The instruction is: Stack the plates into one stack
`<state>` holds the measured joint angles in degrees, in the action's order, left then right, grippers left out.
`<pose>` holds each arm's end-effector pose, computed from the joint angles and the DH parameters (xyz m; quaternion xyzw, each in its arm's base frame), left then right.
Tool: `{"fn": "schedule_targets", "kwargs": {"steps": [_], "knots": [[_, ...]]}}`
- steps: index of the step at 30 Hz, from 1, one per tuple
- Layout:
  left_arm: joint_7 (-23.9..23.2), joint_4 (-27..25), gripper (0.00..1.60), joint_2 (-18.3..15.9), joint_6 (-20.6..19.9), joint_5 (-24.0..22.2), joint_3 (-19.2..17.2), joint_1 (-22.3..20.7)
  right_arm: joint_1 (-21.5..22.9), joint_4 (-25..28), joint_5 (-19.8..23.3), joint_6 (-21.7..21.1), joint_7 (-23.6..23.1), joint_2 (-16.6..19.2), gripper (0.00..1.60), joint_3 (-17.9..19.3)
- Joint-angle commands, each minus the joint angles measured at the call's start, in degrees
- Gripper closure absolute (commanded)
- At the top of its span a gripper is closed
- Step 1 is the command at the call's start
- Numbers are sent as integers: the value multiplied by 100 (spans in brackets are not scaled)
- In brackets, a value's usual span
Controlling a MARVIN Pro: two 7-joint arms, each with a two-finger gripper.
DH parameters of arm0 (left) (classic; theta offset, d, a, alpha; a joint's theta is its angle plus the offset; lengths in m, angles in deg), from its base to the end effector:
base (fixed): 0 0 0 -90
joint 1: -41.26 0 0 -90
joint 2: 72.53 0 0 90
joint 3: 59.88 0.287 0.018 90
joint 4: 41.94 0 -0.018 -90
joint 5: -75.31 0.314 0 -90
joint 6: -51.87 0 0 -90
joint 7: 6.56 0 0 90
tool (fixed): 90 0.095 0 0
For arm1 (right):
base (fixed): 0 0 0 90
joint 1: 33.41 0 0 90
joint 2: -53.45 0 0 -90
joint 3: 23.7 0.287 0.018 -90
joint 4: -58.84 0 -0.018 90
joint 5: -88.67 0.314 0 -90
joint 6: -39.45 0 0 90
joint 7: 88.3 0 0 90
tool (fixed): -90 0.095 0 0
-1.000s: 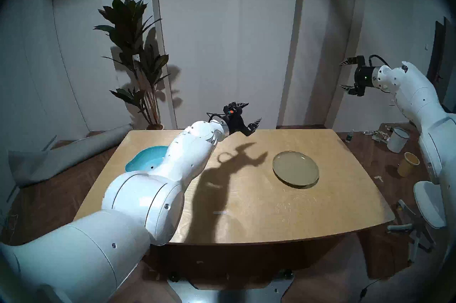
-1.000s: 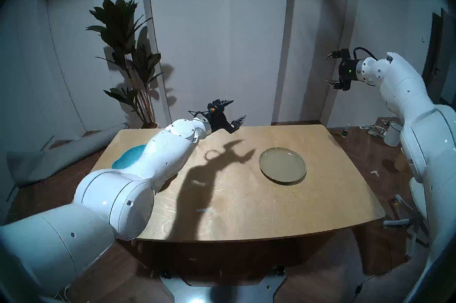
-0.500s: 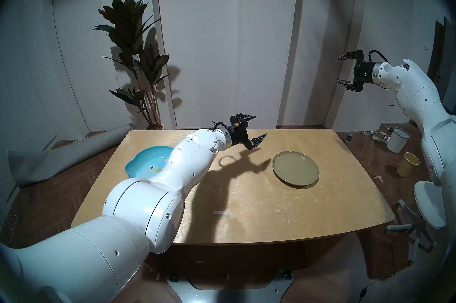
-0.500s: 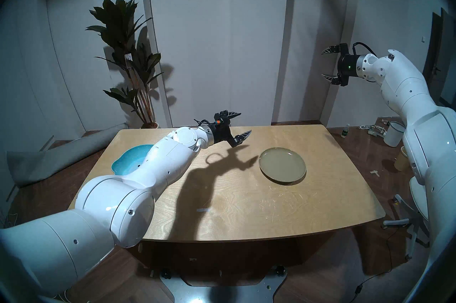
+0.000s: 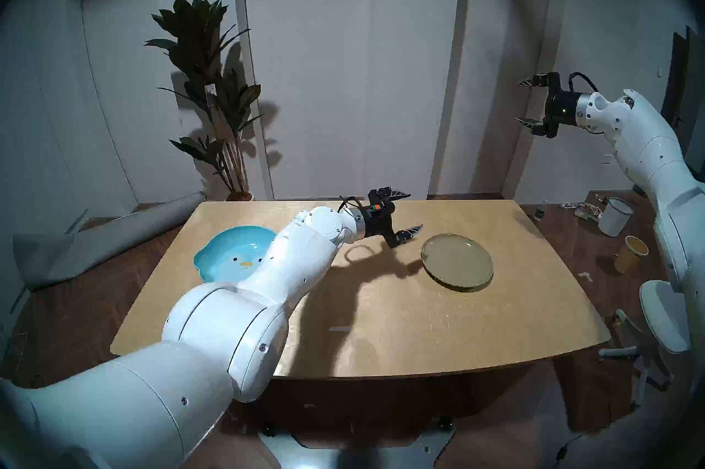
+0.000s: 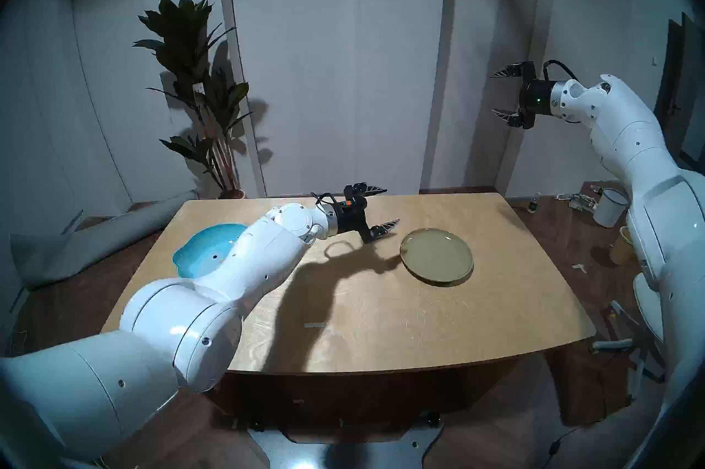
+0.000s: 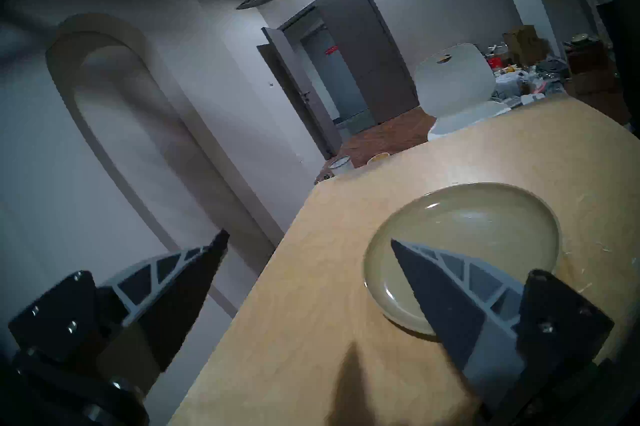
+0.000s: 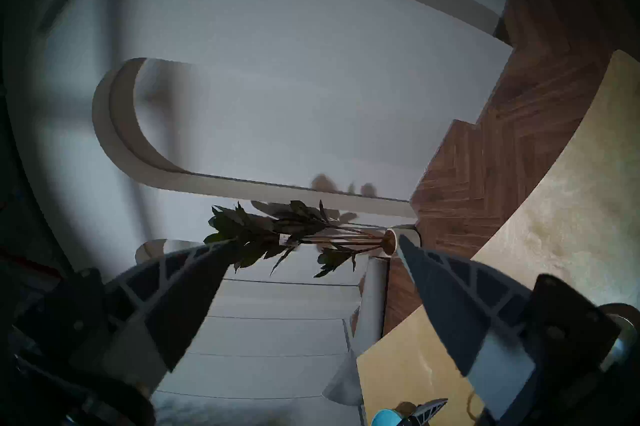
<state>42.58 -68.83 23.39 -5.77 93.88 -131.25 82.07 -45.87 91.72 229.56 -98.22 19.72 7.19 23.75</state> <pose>0.5587 -0.1904 -0.2793 0.5001 -0.5581 0.6343 0.1902 0.5857 -0.2613 0.0024 -0.6853 0.3496 -0.3807 0.5131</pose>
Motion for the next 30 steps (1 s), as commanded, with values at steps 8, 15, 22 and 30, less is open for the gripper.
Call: {"fn": "schedule_targets", "kwargs": {"steps": [8, 15, 22, 30], "knots": [[-133, -414, 0, 165, 449, 135, 199, 56, -100, 481, 45, -345, -330, 158, 0, 98], [-172, -584, 0, 211, 676, 191, 269, 136, -192, 668, 50, -487, -430, 202, 0, 116], [-141, -764, 0, 244, 938, 226, 349, 243, -302, 885, 58, -640, -545, 253, 0, 136], [-83, -909, 0, 293, 1236, 232, 463, 435, -425, 1143, 66, -733, -683, 316, 0, 161]]}}
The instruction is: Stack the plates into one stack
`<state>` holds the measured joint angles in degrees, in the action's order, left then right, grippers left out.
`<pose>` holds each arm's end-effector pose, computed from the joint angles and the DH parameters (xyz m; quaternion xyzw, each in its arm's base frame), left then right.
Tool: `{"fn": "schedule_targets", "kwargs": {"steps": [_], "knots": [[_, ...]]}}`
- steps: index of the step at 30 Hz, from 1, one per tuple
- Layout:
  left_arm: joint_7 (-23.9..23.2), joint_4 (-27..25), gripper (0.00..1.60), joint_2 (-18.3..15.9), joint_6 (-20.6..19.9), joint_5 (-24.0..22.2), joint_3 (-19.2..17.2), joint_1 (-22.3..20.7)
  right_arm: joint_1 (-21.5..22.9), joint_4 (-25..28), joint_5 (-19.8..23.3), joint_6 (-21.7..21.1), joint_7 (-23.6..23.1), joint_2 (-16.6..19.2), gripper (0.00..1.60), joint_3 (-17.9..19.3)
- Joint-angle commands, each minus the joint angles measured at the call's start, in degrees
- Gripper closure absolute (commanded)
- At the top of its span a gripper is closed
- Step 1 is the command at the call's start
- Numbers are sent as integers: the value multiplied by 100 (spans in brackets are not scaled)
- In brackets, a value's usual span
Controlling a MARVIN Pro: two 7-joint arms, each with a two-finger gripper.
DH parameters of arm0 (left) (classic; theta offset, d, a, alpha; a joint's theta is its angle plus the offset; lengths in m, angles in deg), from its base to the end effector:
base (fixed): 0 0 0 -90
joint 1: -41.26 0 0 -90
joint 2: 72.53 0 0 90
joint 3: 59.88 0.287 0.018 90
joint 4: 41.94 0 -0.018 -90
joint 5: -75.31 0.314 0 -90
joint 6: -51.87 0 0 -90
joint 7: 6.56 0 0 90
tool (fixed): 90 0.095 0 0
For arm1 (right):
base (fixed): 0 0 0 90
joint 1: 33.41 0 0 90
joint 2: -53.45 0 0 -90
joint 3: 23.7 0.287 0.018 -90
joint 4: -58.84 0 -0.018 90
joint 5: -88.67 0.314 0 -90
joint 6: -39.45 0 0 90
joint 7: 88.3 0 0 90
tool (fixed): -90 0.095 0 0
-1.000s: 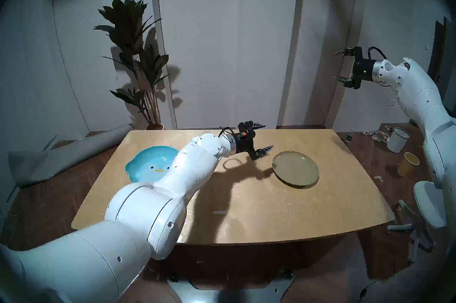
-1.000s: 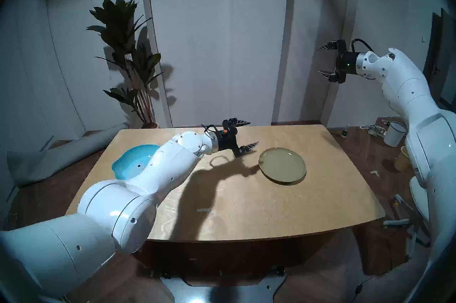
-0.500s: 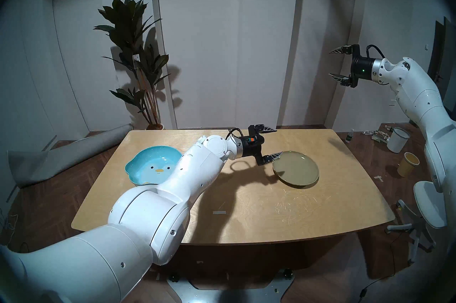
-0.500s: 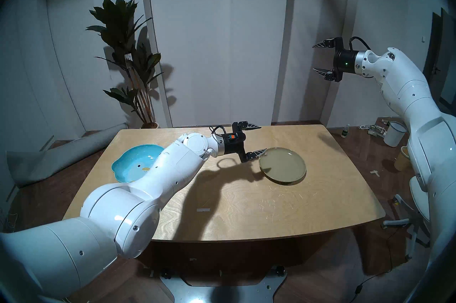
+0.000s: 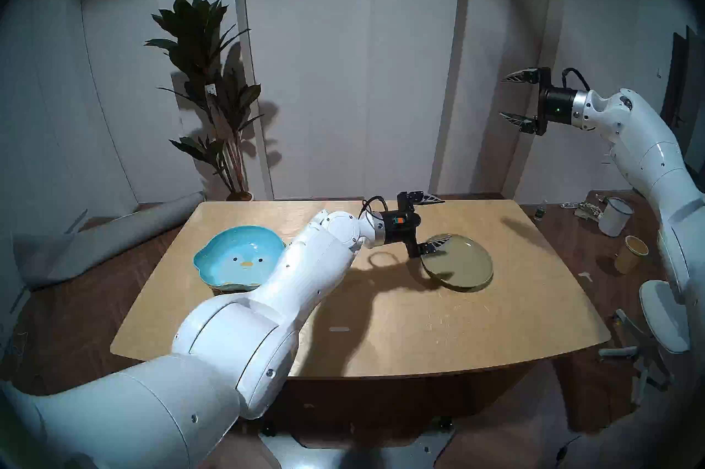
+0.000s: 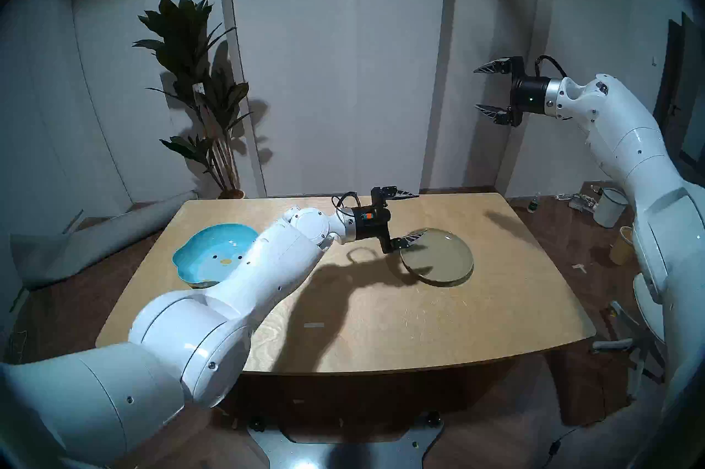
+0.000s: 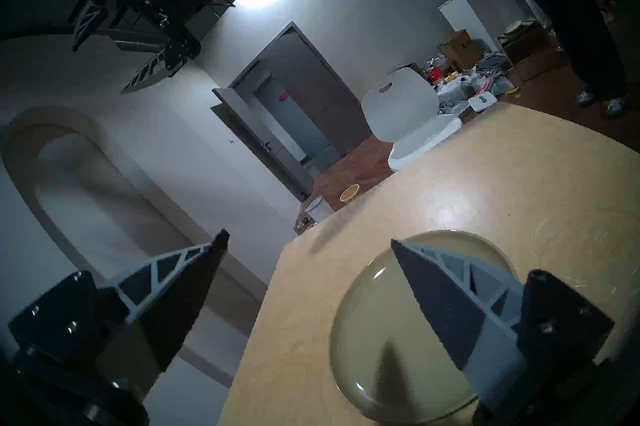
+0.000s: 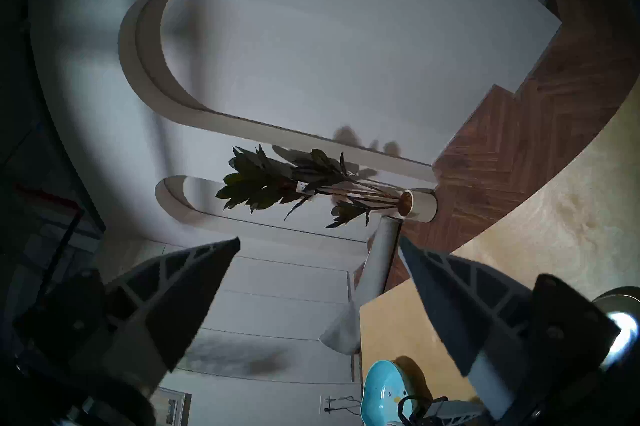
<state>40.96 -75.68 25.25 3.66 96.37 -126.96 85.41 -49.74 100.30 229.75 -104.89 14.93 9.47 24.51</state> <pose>0.5268 -0.2361 -0.2661 0.3735 -0.6208 0.6590 0.2019 0.5728 -0.2286 0.0065 -0.7090 0.2518 -0.3568 0.5538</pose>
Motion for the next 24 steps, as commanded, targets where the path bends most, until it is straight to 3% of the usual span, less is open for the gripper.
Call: {"fn": "schedule_targets", "kwargs": {"steps": [1, 24], "knots": [[94, -226, 0, 111, 301, -23, 39, 137, -51, 323, 52, -66, -229, 97, 0, 95], [440, -658, 0, 217, 919, 47, 163, 247, -375, 1184, 48, -66, -681, 496, 0, 281]]}}
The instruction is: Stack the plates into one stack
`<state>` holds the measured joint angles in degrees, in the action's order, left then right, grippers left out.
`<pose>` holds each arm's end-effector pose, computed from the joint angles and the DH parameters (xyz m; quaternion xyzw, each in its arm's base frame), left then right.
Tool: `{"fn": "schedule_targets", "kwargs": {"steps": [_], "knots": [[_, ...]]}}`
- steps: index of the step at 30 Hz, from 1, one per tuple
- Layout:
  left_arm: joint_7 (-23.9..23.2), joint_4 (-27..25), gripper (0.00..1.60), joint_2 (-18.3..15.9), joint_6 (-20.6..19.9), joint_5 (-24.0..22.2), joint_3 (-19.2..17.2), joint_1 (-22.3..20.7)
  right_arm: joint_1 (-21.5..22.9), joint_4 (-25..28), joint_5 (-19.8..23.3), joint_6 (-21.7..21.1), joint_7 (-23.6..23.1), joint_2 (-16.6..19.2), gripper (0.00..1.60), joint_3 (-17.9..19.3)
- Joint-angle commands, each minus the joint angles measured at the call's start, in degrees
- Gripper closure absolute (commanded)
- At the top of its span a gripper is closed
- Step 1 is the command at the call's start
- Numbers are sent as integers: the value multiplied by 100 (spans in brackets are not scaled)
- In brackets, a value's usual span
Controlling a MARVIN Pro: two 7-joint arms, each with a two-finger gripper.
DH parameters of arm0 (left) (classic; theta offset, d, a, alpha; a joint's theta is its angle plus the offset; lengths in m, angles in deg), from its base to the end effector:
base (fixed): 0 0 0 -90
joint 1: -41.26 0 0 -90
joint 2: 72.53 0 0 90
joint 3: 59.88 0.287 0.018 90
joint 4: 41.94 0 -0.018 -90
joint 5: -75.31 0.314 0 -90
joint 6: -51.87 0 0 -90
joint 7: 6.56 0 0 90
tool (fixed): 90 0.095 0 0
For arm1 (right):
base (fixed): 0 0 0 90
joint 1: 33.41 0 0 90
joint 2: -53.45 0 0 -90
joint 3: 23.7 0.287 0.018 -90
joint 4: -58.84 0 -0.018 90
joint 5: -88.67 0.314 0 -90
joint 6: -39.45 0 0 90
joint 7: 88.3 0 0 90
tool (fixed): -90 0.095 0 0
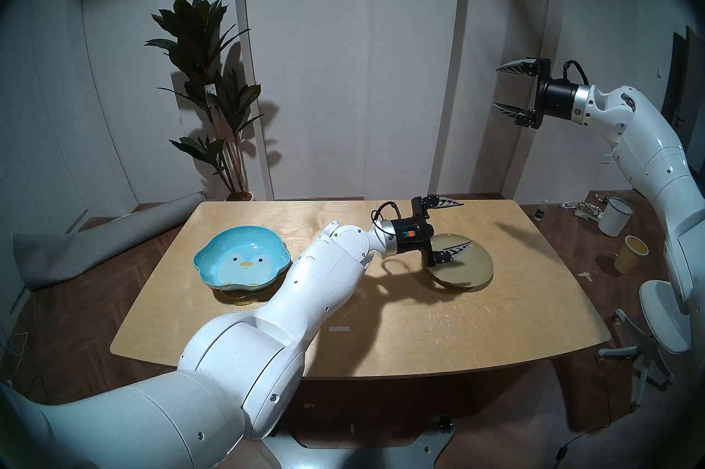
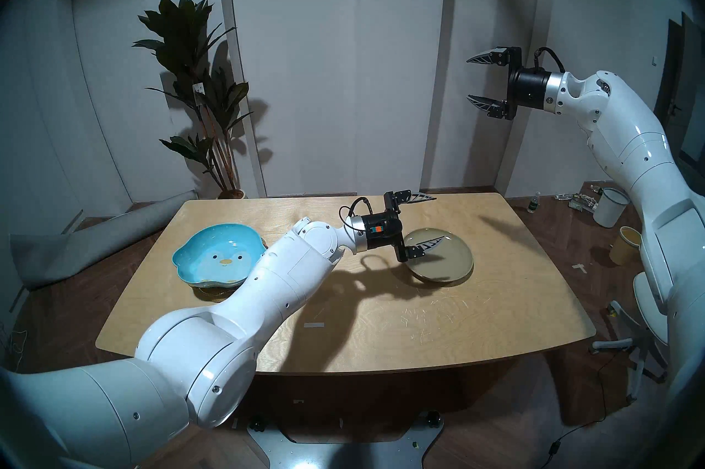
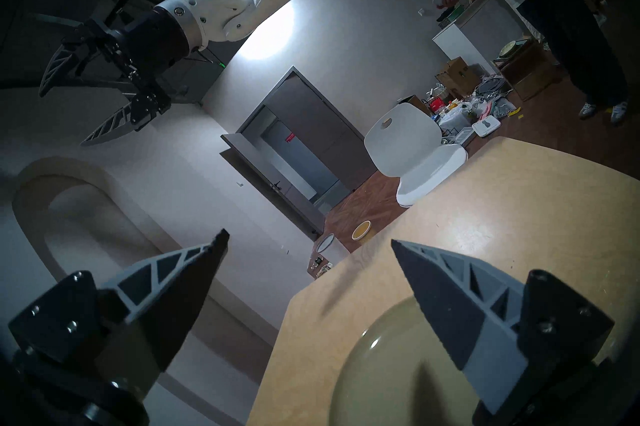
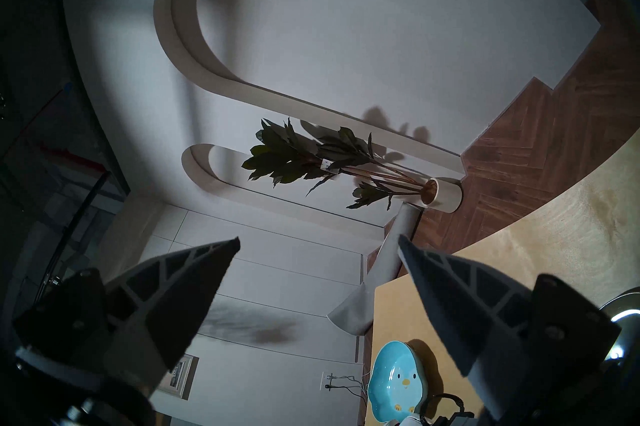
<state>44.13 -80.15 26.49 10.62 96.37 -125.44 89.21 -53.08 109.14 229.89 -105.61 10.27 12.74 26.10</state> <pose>0.5019 -0.2596 -0.2614 0.3031 -0.6057 0.7045 0.2121 0.5556 -0.2111 0.0221 -0.7016 0.1901 -0.3638 0.5824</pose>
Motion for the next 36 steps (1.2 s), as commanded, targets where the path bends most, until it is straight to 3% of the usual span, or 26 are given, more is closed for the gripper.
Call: {"fn": "schedule_targets", "kwargs": {"steps": [1, 36], "knots": [[147, -211, 0, 97, 221, 50, 8, -123, -59, 349, 35, 6, -242, 189, 0, 134], [769, -334, 0, 341, 201, 686, -47, -170, -893, 2092, 11, 6, -1034, 832, 0, 444]]}}
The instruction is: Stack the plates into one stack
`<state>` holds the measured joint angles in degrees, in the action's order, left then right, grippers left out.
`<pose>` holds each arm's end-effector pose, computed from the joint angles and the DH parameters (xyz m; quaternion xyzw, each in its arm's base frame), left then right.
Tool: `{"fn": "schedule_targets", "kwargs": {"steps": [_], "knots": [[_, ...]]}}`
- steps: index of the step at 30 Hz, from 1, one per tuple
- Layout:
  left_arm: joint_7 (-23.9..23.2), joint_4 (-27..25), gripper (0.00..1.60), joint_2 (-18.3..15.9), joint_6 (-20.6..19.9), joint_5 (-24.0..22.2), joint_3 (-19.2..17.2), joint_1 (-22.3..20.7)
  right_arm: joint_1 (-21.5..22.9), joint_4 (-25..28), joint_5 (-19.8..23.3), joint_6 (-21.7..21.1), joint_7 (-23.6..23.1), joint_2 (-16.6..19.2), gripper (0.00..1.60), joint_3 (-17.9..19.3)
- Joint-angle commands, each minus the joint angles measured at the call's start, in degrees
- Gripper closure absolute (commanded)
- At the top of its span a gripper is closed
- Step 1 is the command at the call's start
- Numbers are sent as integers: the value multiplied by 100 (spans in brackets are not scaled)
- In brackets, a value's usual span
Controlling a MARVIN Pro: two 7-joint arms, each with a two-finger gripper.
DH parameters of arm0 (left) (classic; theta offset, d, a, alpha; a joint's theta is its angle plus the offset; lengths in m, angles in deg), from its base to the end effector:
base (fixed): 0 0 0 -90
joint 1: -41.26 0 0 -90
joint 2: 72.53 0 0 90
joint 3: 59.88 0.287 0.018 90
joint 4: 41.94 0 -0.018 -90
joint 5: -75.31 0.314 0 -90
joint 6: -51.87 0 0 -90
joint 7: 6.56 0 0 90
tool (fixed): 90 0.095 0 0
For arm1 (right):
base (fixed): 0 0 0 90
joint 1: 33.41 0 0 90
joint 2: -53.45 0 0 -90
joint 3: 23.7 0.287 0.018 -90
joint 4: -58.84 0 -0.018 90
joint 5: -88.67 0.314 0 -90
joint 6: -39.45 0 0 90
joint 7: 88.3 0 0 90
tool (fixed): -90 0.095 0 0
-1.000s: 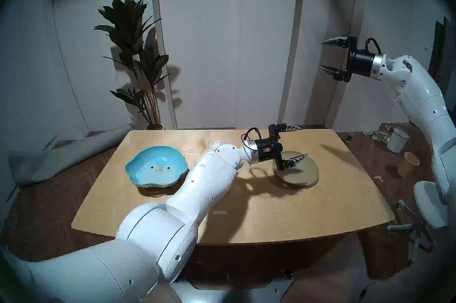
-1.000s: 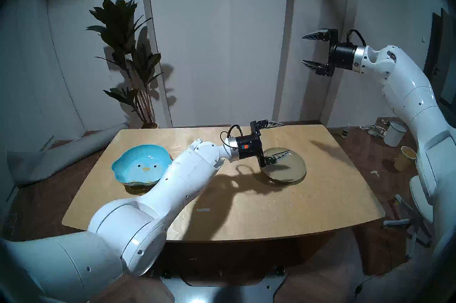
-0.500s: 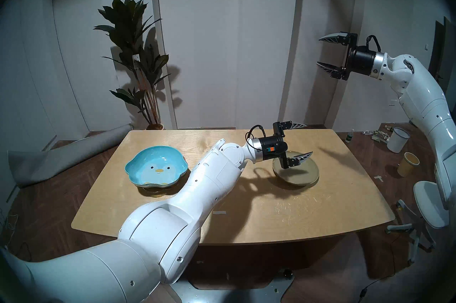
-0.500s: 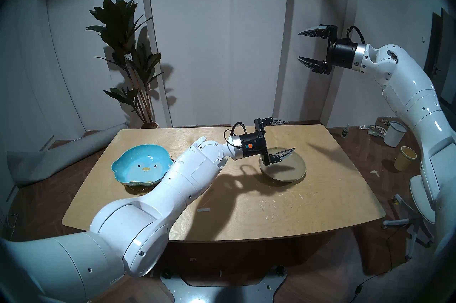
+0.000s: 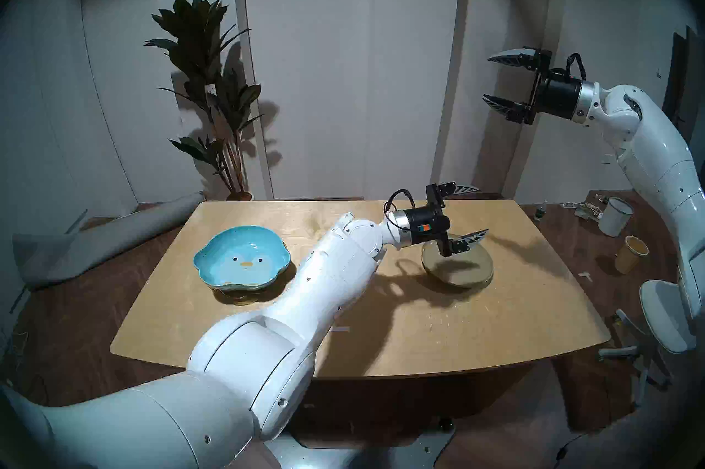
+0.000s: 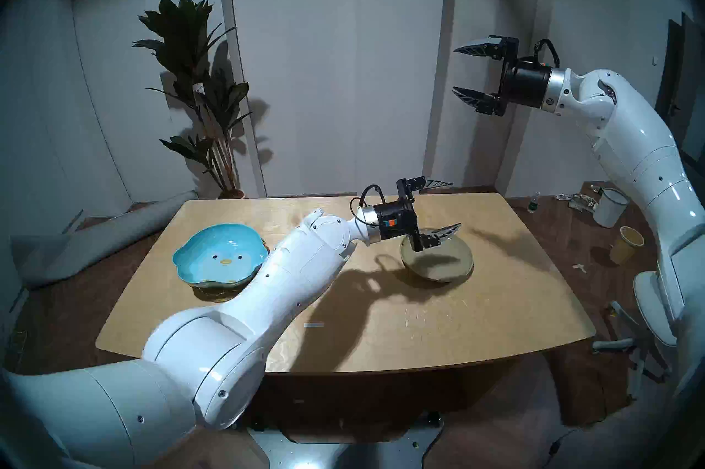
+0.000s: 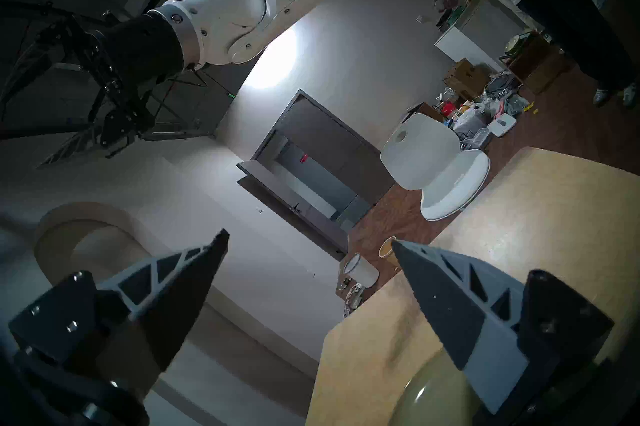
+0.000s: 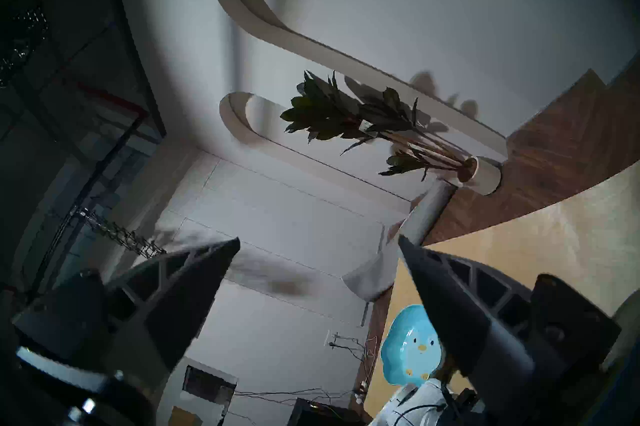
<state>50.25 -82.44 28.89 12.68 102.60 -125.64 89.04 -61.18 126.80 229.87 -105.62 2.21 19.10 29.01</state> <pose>0.4984 -0.2830 -0.2360 0.2582 -0.5996 0.7349 0.1839 0.5128 -0.1683 0.0336 -0.6947 0.0819 -0.3549 0.6202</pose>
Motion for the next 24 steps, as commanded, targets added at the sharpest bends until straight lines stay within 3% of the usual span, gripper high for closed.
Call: {"fn": "schedule_targets", "kwargs": {"steps": [1, 24], "knots": [[179, -108, 0, 104, -8, 86, -38, -162, -119, 362, -7, 7, -234, 247, 0, 162], [482, 22, 0, -29, -148, 659, -212, -200, -271, 770, -226, 173, -486, 1445, 0, 874]]}}
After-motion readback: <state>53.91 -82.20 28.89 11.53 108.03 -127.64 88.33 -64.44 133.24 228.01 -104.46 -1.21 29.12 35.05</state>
